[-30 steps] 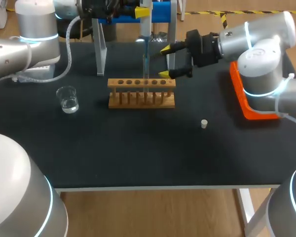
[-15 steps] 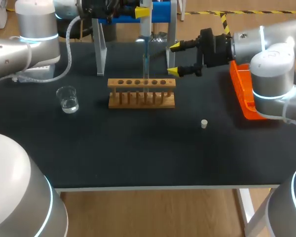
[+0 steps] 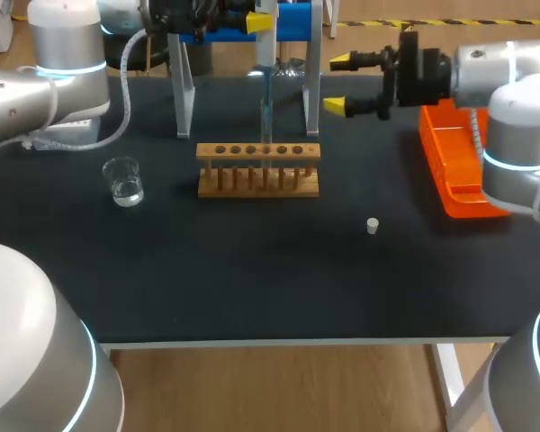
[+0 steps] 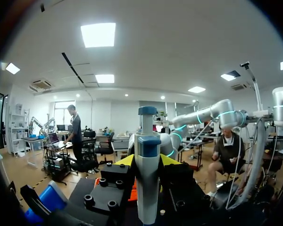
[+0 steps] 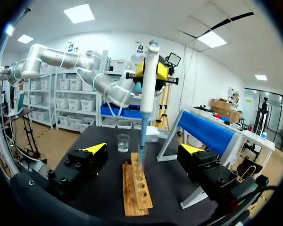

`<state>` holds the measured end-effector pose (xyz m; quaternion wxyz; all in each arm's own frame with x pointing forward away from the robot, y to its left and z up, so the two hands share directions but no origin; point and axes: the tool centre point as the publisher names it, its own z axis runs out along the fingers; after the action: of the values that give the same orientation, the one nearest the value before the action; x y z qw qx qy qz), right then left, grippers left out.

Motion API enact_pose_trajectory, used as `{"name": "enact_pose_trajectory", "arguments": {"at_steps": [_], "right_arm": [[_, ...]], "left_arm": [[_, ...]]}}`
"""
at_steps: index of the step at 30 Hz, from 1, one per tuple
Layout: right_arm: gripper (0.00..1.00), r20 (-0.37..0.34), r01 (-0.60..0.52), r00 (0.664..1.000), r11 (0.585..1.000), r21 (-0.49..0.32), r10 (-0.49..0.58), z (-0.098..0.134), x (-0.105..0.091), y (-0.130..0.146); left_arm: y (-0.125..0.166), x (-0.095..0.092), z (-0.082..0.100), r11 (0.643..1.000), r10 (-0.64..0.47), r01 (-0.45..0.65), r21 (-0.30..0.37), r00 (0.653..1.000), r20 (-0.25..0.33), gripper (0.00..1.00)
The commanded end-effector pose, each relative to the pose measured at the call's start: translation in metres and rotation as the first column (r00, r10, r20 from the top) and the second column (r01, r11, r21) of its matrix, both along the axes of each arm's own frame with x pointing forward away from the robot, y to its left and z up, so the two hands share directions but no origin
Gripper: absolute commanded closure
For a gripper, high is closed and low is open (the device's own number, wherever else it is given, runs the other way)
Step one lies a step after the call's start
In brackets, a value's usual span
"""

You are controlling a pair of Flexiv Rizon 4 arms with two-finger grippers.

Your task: Invert the test tube, pick up the pipette, mount the tip to pipette, aspirate from beaker and dispense into the tube, eject the tip, return the pipette, and cap with the stopper.

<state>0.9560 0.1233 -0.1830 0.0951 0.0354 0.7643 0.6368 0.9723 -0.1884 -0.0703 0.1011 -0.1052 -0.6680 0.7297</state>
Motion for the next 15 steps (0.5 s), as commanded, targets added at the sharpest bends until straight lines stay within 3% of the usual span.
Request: {"name": "enact_pose_trajectory", "arguments": {"at_steps": [1,5,15], "right_arm": [[0.13,-0.01,0.017,1.0,1.0,-0.001,-0.017,0.026,-0.012,-0.015],[0.26,-0.013,0.02,1.0,1.0,0.007,-0.02,0.048,-0.015,-0.019],[0.25,0.032,-0.007,0.999,1.0,-0.017,0.008,0.102,-0.022,-0.013]], "left_arm": [[0.0,0.002,0.0,1.0,-0.005,0.005,0.0,1.0,0.0,1.0],[0.0,0.002,0.0,1.0,-0.005,0.005,0.0,1.0,0.0,1.0],[0.0,0.002,0.0,1.0,-0.005,0.005,0.0,1.0,0.0,1.0]]}}
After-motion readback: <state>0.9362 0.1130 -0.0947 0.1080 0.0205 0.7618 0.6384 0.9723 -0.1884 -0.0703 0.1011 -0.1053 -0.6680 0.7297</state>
